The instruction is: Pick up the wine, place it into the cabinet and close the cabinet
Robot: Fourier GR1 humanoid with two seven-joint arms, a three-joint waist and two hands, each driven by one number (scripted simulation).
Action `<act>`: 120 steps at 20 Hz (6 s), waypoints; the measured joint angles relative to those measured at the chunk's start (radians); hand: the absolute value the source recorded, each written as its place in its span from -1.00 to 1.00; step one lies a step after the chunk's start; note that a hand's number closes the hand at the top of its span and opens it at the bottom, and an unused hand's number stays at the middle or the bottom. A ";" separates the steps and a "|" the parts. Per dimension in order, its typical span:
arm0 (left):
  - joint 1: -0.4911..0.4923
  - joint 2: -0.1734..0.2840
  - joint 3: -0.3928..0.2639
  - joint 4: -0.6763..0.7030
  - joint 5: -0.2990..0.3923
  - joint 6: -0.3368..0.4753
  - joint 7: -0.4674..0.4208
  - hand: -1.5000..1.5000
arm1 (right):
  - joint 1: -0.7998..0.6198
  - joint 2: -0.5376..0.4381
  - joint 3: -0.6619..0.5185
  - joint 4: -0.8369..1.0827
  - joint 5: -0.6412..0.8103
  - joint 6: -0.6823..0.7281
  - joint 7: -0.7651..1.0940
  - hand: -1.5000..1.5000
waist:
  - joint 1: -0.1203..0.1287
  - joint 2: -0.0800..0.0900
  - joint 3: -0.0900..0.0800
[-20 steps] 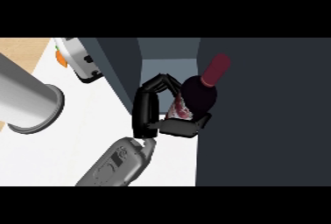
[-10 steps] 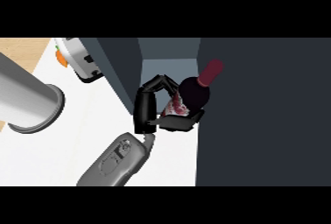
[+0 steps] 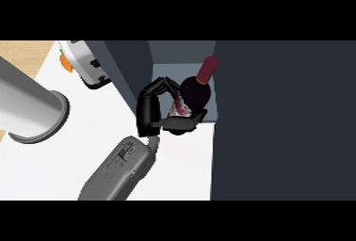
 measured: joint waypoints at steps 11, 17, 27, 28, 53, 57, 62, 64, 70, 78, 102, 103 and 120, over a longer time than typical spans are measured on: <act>-0.132 0.001 0.086 0.172 0.063 -0.067 0.008 1.00 | -0.036 0.001 -0.009 0.006 -0.005 -0.021 0.017 -1.00 | -0.002 0.001 0.000; -0.238 0.004 0.146 0.318 0.061 -0.103 0.007 1.00 | -0.043 0.002 0.000 0.007 -0.009 -0.023 0.032 -1.00 | -0.005 0.002 0.000; -0.374 0.005 0.219 0.542 0.067 -0.102 -0.141 1.00 | 0.004 0.008 0.001 0.009 -0.014 0.011 -0.013 -1.00 | -0.019 0.005 0.000; -0.390 0.008 0.233 0.567 0.065 -0.106 -0.159 1.00 | 0.007 0.009 0.003 0.009 -0.014 0.012 -0.015 -1.00 | -0.020 0.006 0.000; -0.559 -0.001 0.417 0.895 0.185 -0.225 -0.321 1.00 | -0.016 0.023 0.040 0.021 -0.020 0.010 -0.026 -1.00 | -0.046 0.012 0.003; -0.567 0.000 0.429 0.929 0.184 -0.228 -0.331 -1.00 | -0.007 0.024 0.049 0.021 -0.019 0.014 -0.035 -1.00 | -0.050 0.014 0.003; -0.580 0.000 0.436 0.968 0.173 -0.199 -0.331 -1.00 | 0.006 0.022 0.044 0.023 -0.020 0.024 -0.051 -1.00 | -0.051 0.015 0.002; -0.581 0.000 0.436 0.978 0.165 -0.189 -0.337 -1.00 | 0.001 0.019 0.039 0.024 -0.021 0.025 -0.052 -1.00 | -0.052 0.016 0.003; -0.583 -0.001 0.426 1.008 0.137 -0.157 -0.340 -1.00 | -0.012 0.022 0.047 0.024 -0.019 0.012 -0.044 -1.00 | -0.052 0.018 0.002; -0.560 -0.001 0.429 1.013 0.122 -0.139 -0.372 -1.00 | -0.024 0.017 0.039 0.028 -0.020 0.012 -0.046 -1.00 | -0.059 0.020 0.003; -0.536 -0.001 0.421 0.993 0.107 -0.287 -0.435 -1.00 | -0.018 0.035 0.096 0.026 -0.017 0.003 -0.042 -1.00 | -0.062 0.017 0.002; -0.535 -0.002 0.417 0.990 0.112 -0.296 -0.430 -1.00 | -0.029 0.038 0.101 0.028 -0.016 -0.005 -0.035 -1.00 | -0.061 0.017 0.001; -0.397 0.000 0.233 0.810 0.330 -0.332 -0.407 -1.00 | -0.056 0.035 0.112 0.021 -0.011 -0.044 0.008 -1.00 | -0.053 0.002 0.000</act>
